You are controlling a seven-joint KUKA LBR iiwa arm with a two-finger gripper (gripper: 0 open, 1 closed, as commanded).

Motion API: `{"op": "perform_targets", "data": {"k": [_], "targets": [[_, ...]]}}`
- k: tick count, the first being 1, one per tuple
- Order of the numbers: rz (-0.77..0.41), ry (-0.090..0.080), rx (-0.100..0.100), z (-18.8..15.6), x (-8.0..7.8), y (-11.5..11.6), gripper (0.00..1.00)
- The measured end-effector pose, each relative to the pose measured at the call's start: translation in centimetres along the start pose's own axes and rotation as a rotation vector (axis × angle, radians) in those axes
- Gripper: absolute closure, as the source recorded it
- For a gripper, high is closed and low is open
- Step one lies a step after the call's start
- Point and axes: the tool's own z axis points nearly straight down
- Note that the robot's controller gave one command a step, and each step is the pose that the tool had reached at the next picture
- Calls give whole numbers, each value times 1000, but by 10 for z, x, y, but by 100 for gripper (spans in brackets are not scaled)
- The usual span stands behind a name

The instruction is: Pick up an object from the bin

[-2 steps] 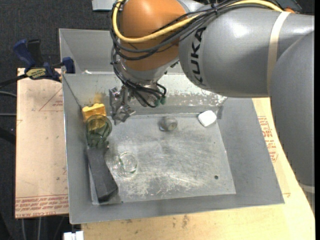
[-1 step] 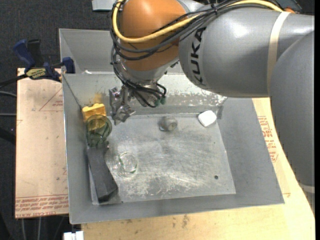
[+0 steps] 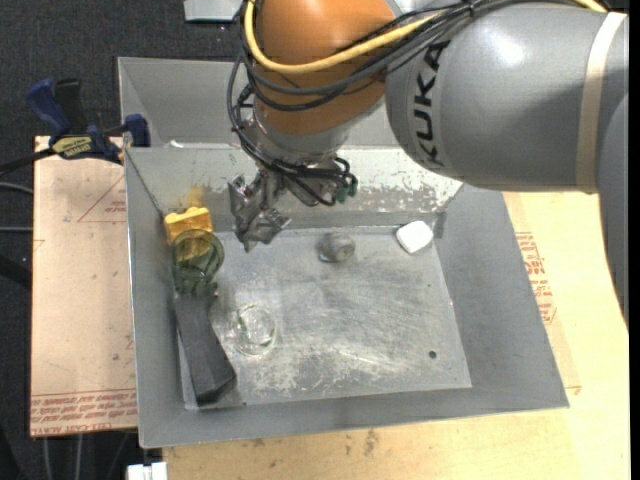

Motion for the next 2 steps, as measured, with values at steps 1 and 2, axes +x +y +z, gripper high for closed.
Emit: {"op": "perform_targets", "data": {"k": [1,2], "targets": [[-67,-6,1,111,-13,-22,0],[-66,-7,2,108,-13,-22,0]]}}
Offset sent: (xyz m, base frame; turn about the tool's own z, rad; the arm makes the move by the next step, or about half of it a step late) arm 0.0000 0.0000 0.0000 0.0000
